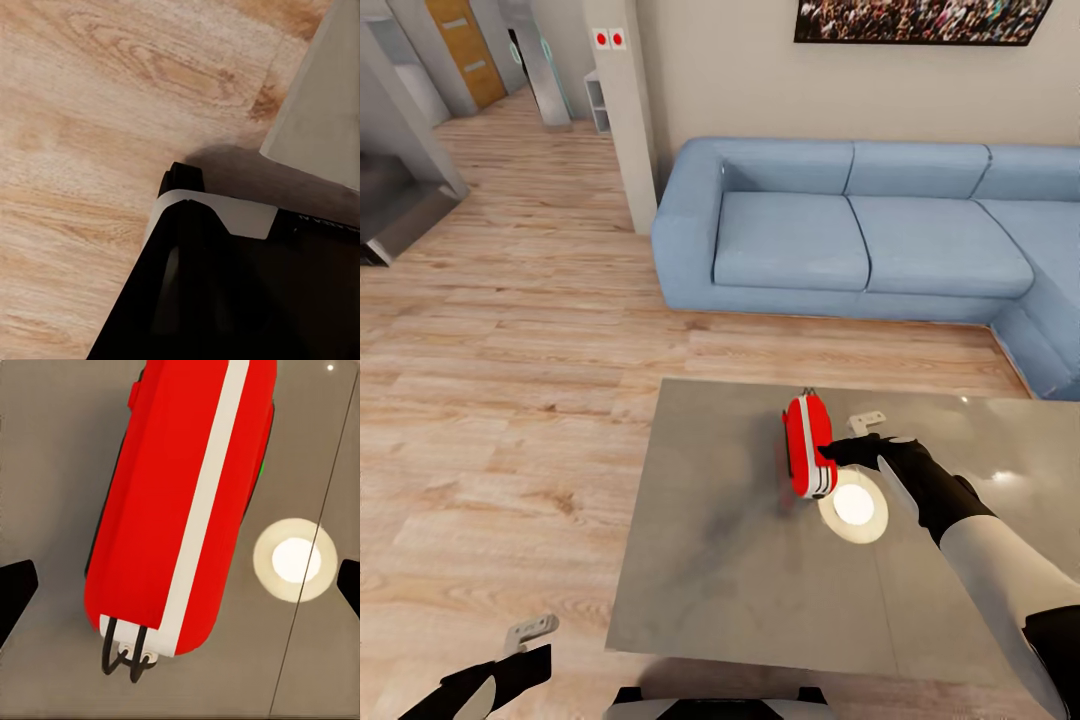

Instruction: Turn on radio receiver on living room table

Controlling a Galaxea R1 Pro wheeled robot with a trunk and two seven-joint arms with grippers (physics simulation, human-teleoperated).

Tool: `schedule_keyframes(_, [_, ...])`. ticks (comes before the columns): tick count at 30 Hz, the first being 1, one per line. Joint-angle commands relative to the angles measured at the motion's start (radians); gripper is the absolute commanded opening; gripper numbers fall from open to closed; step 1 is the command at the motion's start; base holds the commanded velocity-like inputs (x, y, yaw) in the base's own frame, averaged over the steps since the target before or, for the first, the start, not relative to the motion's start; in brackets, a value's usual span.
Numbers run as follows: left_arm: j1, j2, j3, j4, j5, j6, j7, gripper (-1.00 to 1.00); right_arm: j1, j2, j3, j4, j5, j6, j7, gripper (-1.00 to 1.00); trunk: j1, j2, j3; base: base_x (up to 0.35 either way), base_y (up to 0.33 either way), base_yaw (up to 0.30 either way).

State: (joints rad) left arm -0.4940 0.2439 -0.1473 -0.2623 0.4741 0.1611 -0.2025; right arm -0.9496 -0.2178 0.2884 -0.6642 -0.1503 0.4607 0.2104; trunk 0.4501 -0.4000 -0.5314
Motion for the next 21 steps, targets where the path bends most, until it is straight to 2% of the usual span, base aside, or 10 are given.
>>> schedule_keyframes(1, [0.000,0.000,0.000,0.000,0.000,0.000,0.000,-1.00,0.000,0.000,0.000,0.000,0.000,0.000,0.000,1.00,0.000,0.000,0.000,-0.220,0.000,0.000])
schedule_keyframes(6, [0.000,0.000,0.000,0.000,0.000,0.000,0.001,-1.00,0.000,0.000,0.000,0.000,0.000,0.000,0.000,1.00,0.000,0.000,0.000,-0.276,0.000,0.000])
schedule_keyframes(16, [0.000,0.000,0.000,0.000,0.000,0.000,0.000,-1.00,0.000,0.000,0.000,0.000,0.000,0.000,0.000,1.00,0.000,0.000,0.000,-0.048,0.000,0.000])
schedule_keyframes(21, [0.000,0.000,0.000,0.000,0.000,0.000,0.000,-1.00,0.000,0.000,0.000,0.000,0.000,0.001,0.000,1.00,0.000,0.000,0.000,-0.242,0.000,0.000])
